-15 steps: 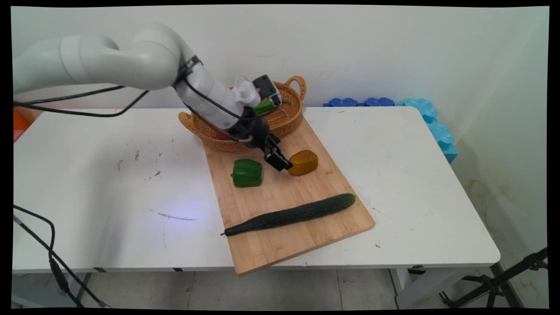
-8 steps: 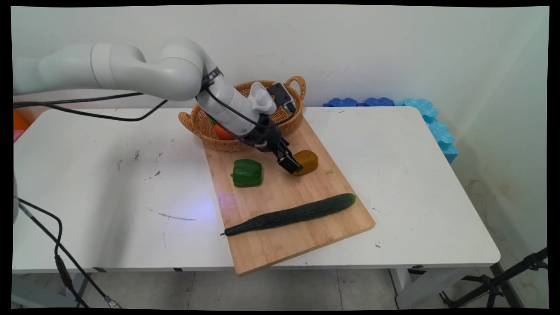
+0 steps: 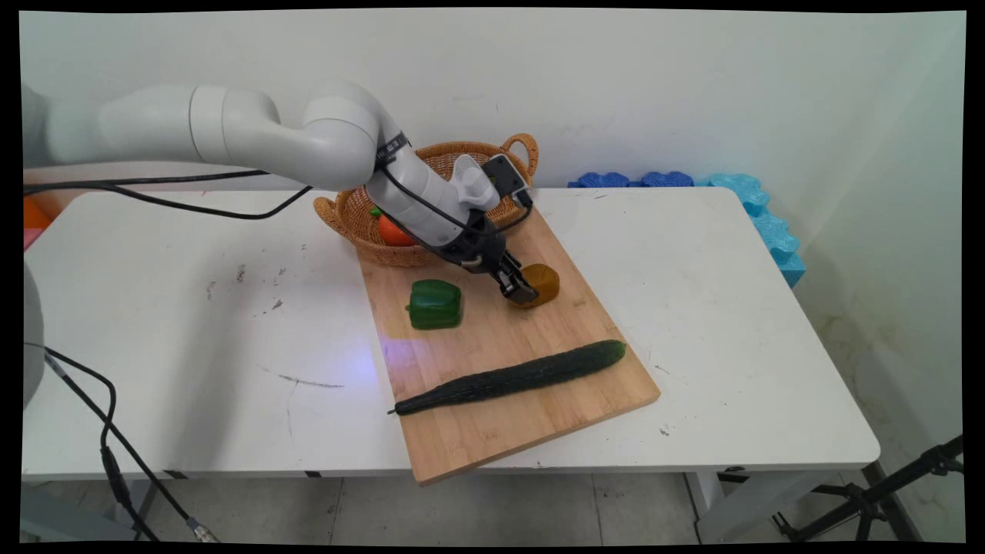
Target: Pick up the potato from the cutting board, then place the picked object in the vegetable basket
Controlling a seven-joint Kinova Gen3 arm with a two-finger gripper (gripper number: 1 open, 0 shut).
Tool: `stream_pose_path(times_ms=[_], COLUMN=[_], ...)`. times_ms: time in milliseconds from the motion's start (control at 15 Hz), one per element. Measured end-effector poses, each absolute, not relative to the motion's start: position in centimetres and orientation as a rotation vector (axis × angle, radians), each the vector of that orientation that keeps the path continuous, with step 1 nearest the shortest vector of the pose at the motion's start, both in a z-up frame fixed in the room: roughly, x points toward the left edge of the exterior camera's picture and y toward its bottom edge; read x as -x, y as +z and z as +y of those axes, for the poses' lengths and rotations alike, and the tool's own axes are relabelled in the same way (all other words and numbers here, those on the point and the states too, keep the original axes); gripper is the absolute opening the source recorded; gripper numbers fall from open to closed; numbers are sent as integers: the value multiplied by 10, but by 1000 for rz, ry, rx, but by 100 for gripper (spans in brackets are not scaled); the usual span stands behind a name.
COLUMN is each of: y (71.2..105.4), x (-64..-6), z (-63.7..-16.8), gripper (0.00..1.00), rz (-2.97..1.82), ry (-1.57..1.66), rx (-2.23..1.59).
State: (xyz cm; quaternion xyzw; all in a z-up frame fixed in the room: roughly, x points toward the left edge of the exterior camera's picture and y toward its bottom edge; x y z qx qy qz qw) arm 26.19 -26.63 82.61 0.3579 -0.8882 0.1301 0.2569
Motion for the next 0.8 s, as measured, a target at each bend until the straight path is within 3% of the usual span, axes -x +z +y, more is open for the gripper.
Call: stream_pose_path(times_ms=[800], y=[830], x=[-259], z=[-270], gripper=[0], rz=[-2402], ry=[391], rx=[-953])
